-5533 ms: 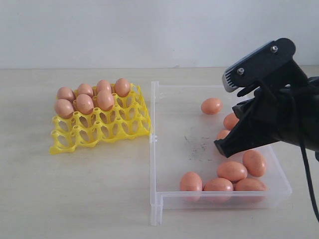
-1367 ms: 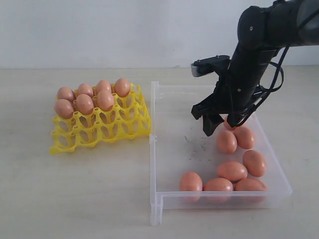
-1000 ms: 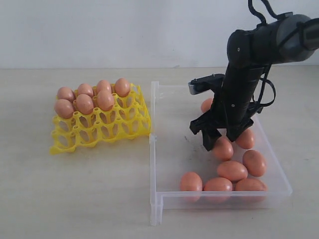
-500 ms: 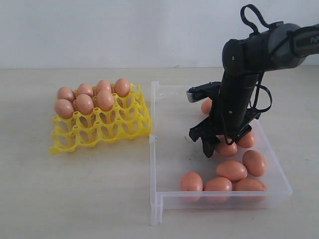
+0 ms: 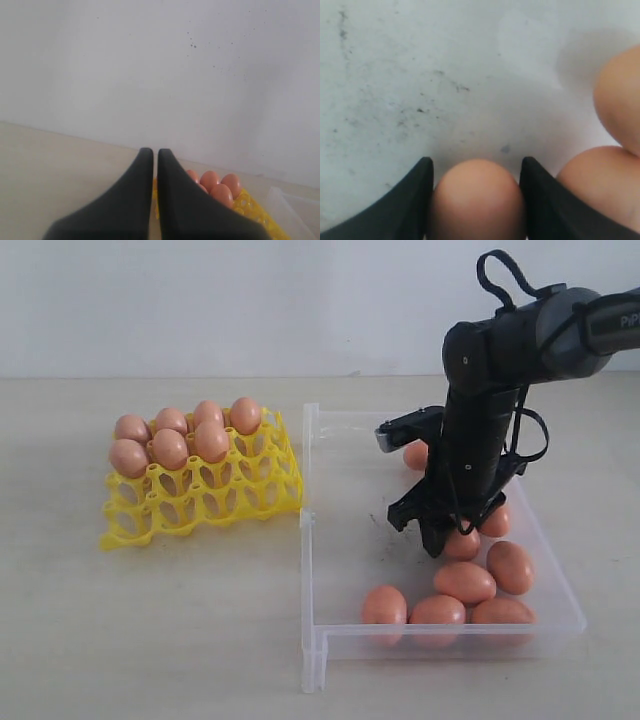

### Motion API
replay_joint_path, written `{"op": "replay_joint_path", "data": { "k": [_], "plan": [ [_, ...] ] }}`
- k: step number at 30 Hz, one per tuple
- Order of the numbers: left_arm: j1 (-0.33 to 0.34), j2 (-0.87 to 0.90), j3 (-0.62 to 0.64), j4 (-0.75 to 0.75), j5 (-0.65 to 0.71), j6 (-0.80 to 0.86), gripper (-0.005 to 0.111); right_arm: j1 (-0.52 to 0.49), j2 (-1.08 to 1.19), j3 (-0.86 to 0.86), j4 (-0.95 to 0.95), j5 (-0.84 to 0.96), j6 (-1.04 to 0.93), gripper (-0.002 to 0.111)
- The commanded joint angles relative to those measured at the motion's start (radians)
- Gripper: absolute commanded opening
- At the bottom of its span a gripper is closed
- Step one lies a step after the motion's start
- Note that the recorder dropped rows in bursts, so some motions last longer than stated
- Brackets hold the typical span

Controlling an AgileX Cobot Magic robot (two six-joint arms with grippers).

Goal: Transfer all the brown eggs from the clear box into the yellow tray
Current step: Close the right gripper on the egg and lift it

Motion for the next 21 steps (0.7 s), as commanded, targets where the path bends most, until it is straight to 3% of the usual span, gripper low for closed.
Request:
{"op": "replay_joint_path", "data": {
  "k": [1,14,21],
  "plan": [
    [-0.004,-0.003,-0.003,-0.003,0.000,0.009,0.004,-0.001,-0.010,-0.001,0.008,-0.124,-0.007,0.000],
    [-0.004,-0.003,-0.003,-0.003,0.000,0.009,0.004,-0.001,-0.262,0.100,0.163,-0.561,-0.010,0.000],
    [-0.004,-0.003,-0.003,-0.003,0.000,0.009,0.004,0.075,-0.322,0.183,0.215,-0.960,-0.019,0.000]
  ]
}}
